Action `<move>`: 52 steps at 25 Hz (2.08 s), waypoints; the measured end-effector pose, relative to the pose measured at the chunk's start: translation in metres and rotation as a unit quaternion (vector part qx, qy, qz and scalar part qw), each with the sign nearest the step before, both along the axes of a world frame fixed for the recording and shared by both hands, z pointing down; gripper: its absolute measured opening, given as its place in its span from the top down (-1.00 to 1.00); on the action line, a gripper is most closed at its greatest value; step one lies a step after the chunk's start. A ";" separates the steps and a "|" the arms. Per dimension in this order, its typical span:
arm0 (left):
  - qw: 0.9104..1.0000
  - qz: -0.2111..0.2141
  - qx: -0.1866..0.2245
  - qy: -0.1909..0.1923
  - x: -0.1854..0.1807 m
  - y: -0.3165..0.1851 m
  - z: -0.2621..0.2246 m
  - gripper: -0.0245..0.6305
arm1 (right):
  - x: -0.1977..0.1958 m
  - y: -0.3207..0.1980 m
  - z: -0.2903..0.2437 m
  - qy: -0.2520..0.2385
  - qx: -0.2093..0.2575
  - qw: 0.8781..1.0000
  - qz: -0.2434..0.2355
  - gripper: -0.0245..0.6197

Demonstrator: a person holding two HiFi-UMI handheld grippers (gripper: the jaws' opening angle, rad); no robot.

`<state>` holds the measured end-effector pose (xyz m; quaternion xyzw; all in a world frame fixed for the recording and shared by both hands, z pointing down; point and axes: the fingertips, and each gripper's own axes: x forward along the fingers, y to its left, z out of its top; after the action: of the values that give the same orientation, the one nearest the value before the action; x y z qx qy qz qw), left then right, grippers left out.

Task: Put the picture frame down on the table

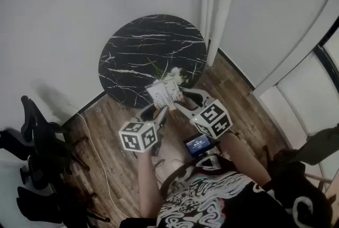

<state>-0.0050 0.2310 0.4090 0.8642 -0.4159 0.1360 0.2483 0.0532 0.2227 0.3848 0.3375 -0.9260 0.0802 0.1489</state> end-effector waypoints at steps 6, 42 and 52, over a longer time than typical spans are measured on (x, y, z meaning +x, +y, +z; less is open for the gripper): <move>1.000 -0.005 -0.012 -0.008 0.018 -0.003 0.007 0.38 | 0.019 -0.005 0.008 -0.003 -0.001 1.000 -0.005 0.36; 0.999 -0.006 -0.036 -0.010 -0.063 -0.272 0.023 0.38 | -0.062 -0.275 0.027 -0.011 -0.064 0.998 -0.002 0.36; 0.998 0.019 -0.047 -0.024 -0.086 -0.335 0.035 0.38 | -0.085 -0.335 0.041 -0.011 -0.089 0.996 0.027 0.36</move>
<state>-0.0913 -0.1044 0.4441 0.8560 -0.3978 0.1807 0.2765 -0.0321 -0.1126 0.4257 0.3472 -0.9072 0.1701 0.1658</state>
